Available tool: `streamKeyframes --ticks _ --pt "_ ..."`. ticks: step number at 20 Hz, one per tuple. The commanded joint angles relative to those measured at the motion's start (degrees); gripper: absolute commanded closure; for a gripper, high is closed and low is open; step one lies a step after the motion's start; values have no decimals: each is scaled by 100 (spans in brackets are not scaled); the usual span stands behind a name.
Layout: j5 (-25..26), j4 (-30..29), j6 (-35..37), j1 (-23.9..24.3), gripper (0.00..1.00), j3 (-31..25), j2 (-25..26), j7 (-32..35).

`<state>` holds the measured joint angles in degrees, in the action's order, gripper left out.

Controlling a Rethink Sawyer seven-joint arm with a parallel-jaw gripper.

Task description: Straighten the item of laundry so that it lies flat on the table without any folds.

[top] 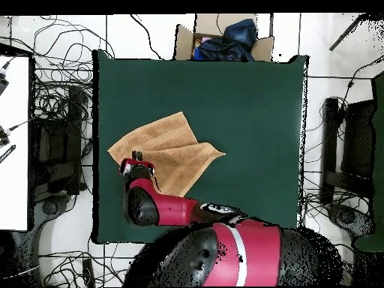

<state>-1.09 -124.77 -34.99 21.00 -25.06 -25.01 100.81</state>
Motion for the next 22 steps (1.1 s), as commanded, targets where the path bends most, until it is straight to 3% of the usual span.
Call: streamKeyframes --ticks 1,12,18,22 --pt "-708 -532 1280 -27 100 -208 -1038 1428" --pt "-935 -630 3410 -933 100 1577 -1378 551" --pt "-289 -434 4595 -965 100 2336 -1533 169" --pt "232 -378 4860 -564 100 2299 -1544 30"
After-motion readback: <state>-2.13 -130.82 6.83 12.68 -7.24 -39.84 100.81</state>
